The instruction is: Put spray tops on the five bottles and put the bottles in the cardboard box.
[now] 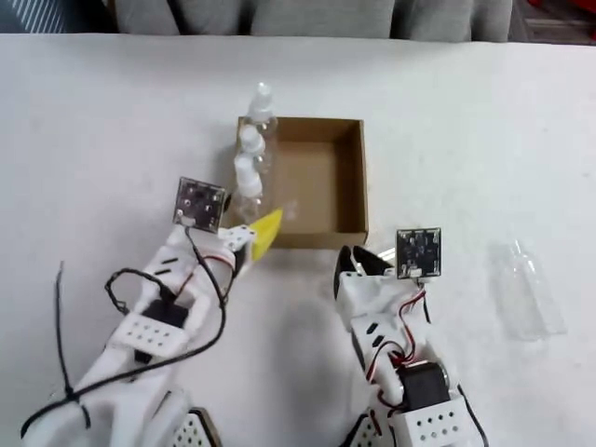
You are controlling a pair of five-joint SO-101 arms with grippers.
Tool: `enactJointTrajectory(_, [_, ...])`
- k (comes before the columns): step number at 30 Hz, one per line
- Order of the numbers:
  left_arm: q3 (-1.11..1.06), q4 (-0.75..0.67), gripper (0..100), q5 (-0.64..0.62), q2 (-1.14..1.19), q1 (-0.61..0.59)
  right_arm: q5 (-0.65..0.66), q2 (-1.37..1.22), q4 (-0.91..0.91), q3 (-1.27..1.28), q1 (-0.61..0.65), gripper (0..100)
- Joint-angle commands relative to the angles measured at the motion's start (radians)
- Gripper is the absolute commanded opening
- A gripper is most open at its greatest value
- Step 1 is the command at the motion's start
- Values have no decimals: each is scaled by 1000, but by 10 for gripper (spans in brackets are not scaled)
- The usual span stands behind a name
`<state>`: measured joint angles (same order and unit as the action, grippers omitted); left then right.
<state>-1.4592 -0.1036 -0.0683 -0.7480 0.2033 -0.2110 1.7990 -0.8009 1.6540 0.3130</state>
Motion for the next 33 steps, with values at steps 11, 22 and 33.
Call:
enactJointTrajectory(11, [2,626,290,71,-549,-2,12,2,-2,-8,-8,37])
enactJointTrajectory(22, [2,985,290,71,-802,-10,23,4,-1,-17,-90,41])
enactJointTrajectory(33, [-58,1088,55,72,-872,-4,216,-1,-16,-34,-189,38])
